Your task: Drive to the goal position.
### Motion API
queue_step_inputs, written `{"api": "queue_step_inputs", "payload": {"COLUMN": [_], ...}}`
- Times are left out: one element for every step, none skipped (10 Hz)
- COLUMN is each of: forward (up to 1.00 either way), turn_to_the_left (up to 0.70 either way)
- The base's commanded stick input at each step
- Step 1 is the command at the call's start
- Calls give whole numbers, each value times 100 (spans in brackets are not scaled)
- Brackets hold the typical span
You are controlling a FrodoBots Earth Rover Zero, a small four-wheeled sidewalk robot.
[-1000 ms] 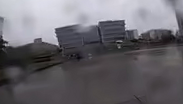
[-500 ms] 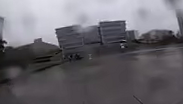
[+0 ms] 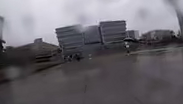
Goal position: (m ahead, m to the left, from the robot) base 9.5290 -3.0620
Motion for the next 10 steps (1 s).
{"api": "queue_step_inputs", "payload": {"forward": [100, 100, 100, 100, 100, 100, 100, 100, 100, 100], "turn_to_the_left": [0, 0, 0, 0, 0, 0, 0, 0, 0, 0]}}
